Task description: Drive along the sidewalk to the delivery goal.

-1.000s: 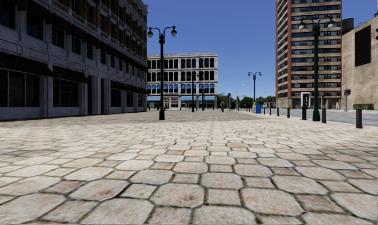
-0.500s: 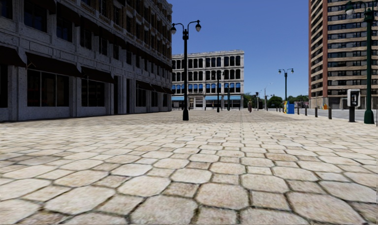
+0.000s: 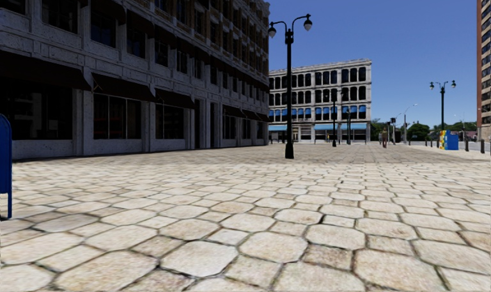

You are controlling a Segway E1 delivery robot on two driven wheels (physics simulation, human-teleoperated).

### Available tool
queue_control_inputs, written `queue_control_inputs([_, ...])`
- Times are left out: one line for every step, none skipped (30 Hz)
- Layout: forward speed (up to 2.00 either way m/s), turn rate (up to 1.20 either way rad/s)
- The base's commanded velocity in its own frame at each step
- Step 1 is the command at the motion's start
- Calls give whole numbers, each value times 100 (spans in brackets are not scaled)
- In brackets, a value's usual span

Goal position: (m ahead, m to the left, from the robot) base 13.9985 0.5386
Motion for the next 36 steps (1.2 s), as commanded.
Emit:
queue_control_inputs([200, 43])
queue_control_inputs([200, 27])
queue_control_inputs([200, 7])
queue_control_inputs([200, 7])
queue_control_inputs([200, 0])
queue_control_inputs([200, 0])
queue_control_inputs([200, 0])
queue_control_inputs([200, 0])
queue_control_inputs([200, 0])
queue_control_inputs([200, 0])
queue_control_inputs([200, 0])
queue_control_inputs([200, 0])
queue_control_inputs([200, 0])
queue_control_inputs([200, 0])
queue_control_inputs([200, 0])
queue_control_inputs([200, 0])
queue_control_inputs([200, 0])
queue_control_inputs([200, 0])
queue_control_inputs([200, 0])
queue_control_inputs([200, 0])
queue_control_inputs([200, 0])
queue_control_inputs([200, 0])
queue_control_inputs([200, 0])
queue_control_inputs([200, 0])
queue_control_inputs([200, 0])
queue_control_inputs([200, 0])
queue_control_inputs([200, 0])
queue_control_inputs([200, 0])
queue_control_inputs([200, 0])
queue_control_inputs([200, 0])
queue_control_inputs([200, 0])
queue_control_inputs([200, 0])
queue_control_inputs([200, 0])
queue_control_inputs([200, 0])
queue_control_inputs([200, 0])
queue_control_inputs([200, 0])
